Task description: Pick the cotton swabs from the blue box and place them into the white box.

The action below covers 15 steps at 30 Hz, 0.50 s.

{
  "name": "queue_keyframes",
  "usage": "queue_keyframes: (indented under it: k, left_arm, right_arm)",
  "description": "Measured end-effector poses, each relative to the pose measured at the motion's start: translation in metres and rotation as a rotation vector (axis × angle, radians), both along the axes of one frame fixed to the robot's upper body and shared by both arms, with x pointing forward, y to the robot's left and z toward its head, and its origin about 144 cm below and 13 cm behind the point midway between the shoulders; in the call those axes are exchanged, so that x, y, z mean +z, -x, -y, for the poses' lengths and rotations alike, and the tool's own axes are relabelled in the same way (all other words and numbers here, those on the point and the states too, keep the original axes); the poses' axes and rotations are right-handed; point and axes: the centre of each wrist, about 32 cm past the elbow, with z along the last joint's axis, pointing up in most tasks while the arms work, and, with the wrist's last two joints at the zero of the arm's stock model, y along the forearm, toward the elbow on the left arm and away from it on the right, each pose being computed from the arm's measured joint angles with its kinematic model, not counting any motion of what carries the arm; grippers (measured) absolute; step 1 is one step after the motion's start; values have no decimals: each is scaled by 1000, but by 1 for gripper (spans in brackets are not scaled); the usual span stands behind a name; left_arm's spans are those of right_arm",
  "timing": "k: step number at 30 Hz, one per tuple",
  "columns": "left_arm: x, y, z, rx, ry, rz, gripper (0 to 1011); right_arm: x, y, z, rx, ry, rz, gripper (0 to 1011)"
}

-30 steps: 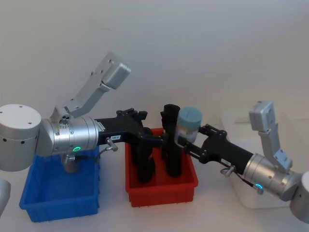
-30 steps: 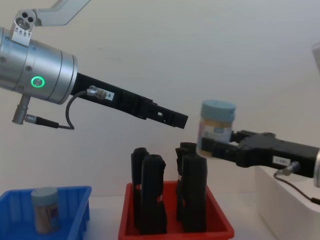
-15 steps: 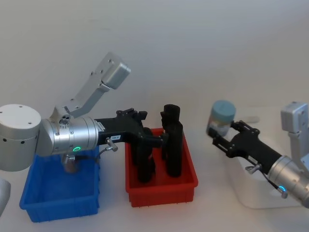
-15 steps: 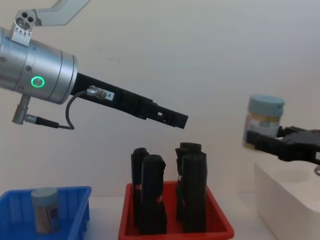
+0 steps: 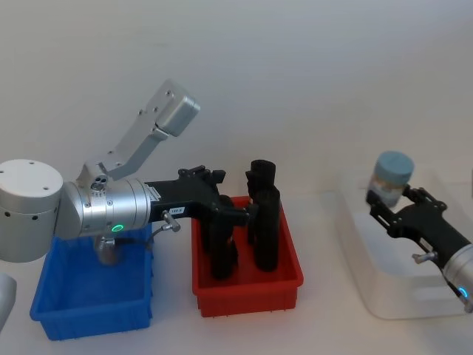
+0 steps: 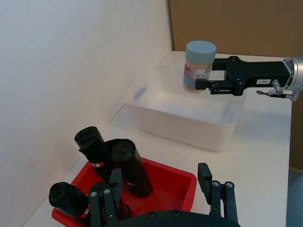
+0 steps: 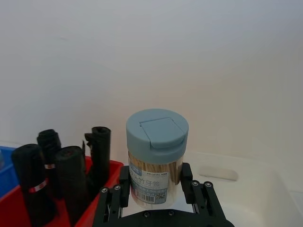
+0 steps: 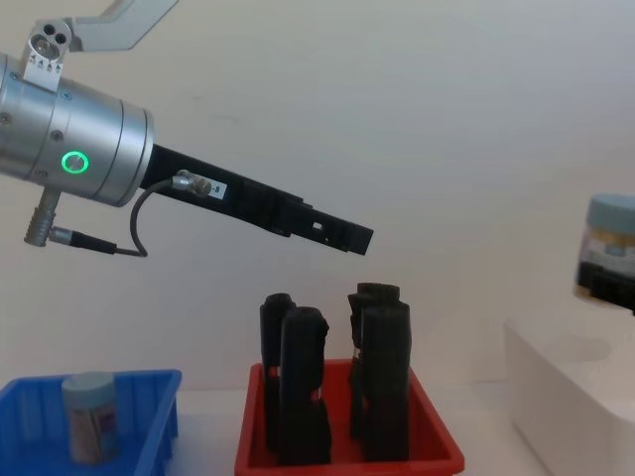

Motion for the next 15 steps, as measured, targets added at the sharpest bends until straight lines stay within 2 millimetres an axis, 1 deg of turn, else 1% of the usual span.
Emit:
queue_keyframes:
  k: [7,15]
  left_arm:
    - [0,0,0,0,0,0,1004]
    - [0,0,0,0,0,0,1004]
  right_arm:
    - [0,8,9,-125,-4,-58,634]
    - [-1,13,18,-225,0,-144,634]
